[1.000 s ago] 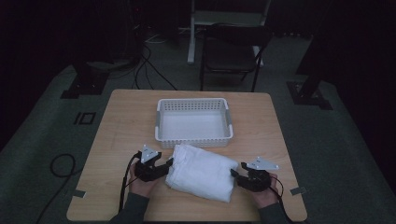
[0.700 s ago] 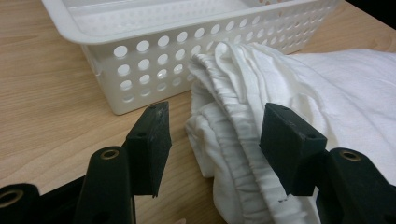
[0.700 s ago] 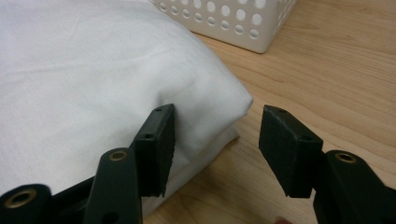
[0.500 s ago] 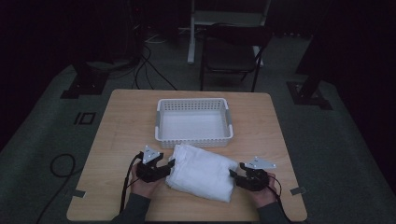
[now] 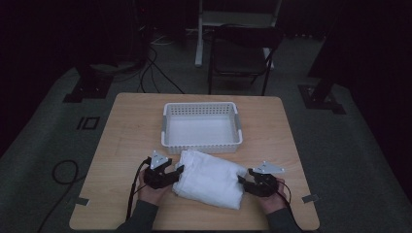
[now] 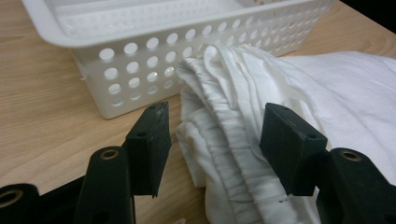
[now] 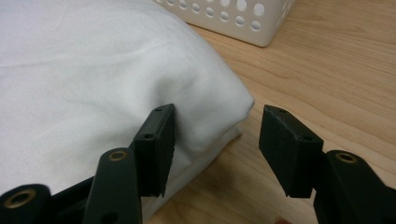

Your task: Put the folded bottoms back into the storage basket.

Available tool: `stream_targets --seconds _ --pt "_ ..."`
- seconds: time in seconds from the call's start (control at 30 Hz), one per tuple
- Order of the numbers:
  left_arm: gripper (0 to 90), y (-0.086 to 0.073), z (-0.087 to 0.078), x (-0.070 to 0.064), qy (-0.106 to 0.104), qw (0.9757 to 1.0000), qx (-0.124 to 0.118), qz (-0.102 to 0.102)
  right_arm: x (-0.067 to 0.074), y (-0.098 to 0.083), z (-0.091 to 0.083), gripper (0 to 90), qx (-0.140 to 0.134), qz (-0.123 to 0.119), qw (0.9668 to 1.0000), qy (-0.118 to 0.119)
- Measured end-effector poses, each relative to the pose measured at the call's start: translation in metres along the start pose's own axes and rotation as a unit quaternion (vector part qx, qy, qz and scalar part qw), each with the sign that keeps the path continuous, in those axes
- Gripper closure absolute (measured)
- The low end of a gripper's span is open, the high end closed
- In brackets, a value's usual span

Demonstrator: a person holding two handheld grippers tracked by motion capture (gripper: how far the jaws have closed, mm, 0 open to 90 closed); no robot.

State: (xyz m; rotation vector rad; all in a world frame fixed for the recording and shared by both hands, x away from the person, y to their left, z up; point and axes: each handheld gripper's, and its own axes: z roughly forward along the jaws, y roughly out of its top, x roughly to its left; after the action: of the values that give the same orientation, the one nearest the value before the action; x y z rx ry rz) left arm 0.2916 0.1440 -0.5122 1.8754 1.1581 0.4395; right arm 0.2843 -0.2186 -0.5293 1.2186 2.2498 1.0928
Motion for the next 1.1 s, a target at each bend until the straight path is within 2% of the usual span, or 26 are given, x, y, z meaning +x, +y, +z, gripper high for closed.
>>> stream_targets --seconds 0.57,0.77,1.1 --pt "42.6 -0.005 0.001 0.003 0.001 0.9999 0.008 -0.008 0.0 0.019 0.026 47.8 0.012 0.001 0.9999 0.0" --pt "43.0 -0.007 0.001 0.004 0.003 0.9998 0.008 -0.015 0.001 0.024 0.031 47.8 0.014 -0.004 0.9999 0.003" --pt "43.1 -0.005 0.008 0.011 0.009 0.9998 0.008 -0.013 0.004 0.029 0.036 48.3 0.013 -0.005 0.9999 0.003"
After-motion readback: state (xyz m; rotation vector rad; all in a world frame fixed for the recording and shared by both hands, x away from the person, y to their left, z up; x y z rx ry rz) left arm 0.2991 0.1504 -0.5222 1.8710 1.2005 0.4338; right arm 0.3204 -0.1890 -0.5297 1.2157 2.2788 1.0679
